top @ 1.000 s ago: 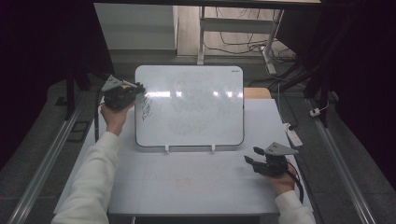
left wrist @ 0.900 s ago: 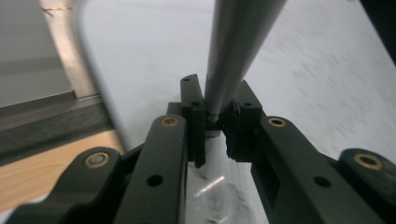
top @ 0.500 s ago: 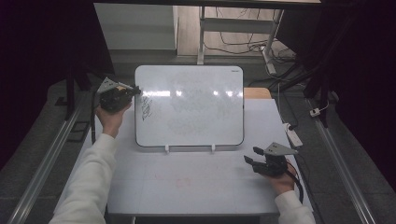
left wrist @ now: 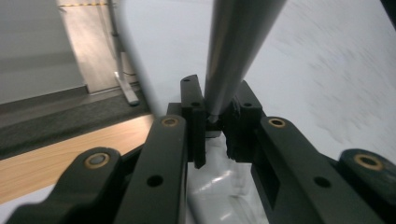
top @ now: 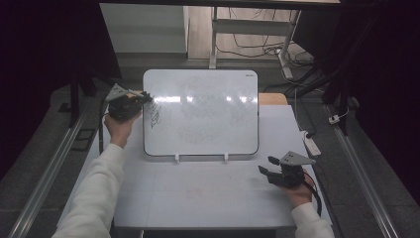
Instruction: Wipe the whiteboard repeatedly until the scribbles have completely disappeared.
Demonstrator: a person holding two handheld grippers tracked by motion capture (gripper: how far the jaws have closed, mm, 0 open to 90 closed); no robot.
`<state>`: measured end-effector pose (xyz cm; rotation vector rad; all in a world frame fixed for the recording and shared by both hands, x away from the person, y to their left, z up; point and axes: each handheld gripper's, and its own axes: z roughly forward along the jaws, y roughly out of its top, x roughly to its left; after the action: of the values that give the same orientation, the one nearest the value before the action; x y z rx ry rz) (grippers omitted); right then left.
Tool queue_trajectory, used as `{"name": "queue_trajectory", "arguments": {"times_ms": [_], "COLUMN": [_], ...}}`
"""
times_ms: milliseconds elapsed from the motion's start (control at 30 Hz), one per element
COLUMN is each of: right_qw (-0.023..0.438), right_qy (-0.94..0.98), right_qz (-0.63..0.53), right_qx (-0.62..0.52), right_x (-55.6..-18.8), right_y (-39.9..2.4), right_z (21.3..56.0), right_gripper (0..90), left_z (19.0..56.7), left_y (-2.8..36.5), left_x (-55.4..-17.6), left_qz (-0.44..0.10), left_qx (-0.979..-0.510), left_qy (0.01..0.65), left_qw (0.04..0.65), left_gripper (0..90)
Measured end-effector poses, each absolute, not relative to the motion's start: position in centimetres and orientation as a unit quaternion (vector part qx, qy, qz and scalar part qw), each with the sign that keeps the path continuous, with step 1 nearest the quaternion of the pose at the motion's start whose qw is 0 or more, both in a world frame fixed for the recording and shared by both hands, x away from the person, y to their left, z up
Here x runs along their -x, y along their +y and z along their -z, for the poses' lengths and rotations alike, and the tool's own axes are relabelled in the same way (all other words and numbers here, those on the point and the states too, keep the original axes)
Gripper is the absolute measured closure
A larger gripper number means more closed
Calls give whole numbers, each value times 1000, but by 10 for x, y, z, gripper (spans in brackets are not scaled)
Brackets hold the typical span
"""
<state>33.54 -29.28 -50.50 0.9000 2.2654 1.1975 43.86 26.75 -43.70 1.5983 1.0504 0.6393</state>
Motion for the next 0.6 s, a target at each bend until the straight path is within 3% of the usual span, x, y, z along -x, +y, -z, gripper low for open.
{"name": "queue_trajectory", "arguments": {"times_ms": [167, 400, 600], "right_qw": [210, 210, 211], "right_qy": [816, 816, 816], "right_qz": [-429, -430, -431], "right_qx": [-324, -323, -323], "right_x": [-336, -336, -335], "right_y": [-292, -292, -292], "right_z": [506, 506, 505], "right_gripper": [435, 435, 435], "left_z": [440, 452, 444], "left_y": [260, 223, 250], "left_x": [-441, -431, -431], "left_qz": [-258, -240, -262], "left_qx": [-671, -707, -687], "left_qy": [435, 396, 425], "left_qw": [542, 534, 528], "left_gripper": [790, 790, 790]}}
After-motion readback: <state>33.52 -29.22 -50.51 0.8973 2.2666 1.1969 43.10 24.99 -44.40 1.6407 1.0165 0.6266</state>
